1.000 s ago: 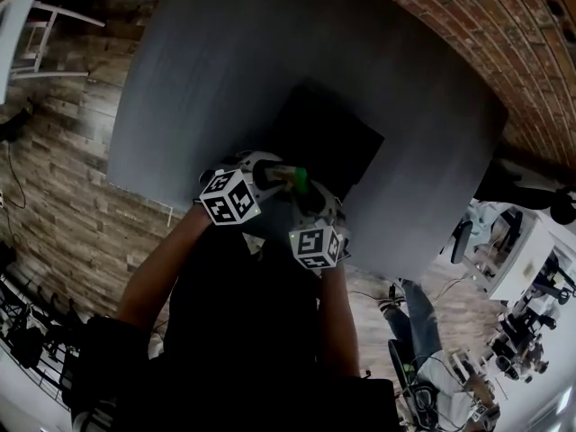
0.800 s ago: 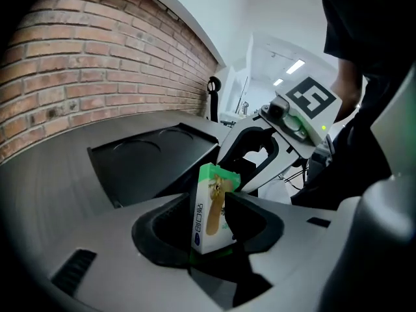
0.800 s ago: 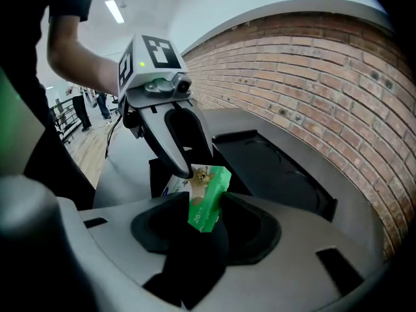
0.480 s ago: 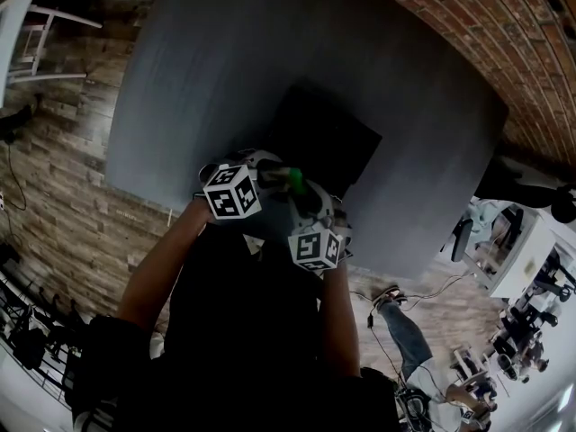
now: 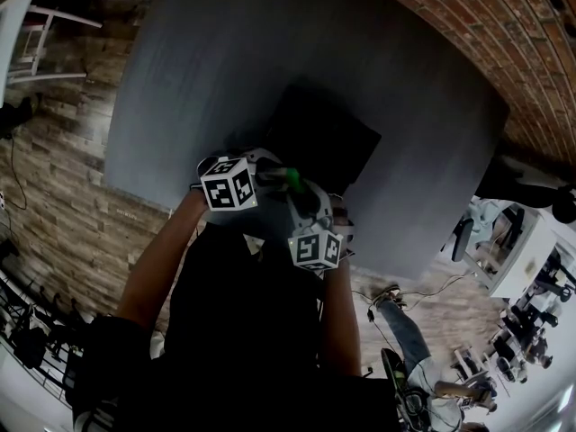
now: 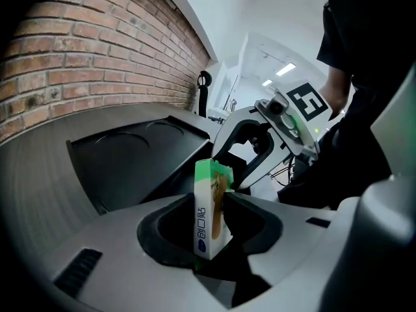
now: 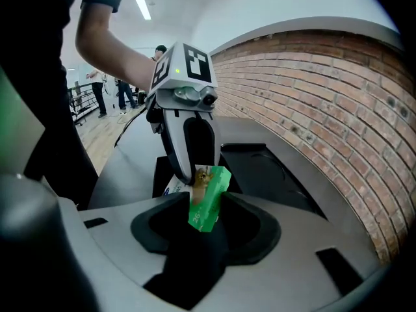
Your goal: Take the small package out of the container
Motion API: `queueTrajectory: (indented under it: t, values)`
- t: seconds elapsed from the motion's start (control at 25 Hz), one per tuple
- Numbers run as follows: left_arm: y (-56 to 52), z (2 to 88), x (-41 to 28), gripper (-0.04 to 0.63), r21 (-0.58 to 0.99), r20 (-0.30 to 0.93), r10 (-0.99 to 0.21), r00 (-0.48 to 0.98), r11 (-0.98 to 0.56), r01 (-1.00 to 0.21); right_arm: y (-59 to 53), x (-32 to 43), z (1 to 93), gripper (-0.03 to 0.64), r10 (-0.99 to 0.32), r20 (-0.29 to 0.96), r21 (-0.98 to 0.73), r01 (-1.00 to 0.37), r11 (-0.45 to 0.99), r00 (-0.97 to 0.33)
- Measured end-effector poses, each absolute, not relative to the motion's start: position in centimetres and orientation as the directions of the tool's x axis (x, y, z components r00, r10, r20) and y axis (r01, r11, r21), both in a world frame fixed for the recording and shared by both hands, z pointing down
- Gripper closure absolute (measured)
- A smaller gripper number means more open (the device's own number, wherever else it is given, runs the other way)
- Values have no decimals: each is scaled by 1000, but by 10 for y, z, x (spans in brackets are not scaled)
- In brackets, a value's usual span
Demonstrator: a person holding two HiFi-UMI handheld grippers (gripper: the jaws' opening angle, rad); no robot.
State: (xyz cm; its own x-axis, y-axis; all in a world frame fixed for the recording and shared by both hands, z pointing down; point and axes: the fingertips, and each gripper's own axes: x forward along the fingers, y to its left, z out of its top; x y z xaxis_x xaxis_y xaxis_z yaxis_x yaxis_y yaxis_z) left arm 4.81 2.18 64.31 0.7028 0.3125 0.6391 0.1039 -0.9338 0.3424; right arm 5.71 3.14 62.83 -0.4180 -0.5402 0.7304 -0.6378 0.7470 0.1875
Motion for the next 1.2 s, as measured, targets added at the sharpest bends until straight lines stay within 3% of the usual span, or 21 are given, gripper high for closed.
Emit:
queueTrajectory:
  t: [0.56,1.2]
  values:
    - [31,632,47,483,364,610,345,714,-922,135,34,63,627,459,-545,732,204,-631,748,-410]
    - [35,620,50,488,306,607,260,751,-948,81,38,73,611,466,-598,694,211,-680,702,-402]
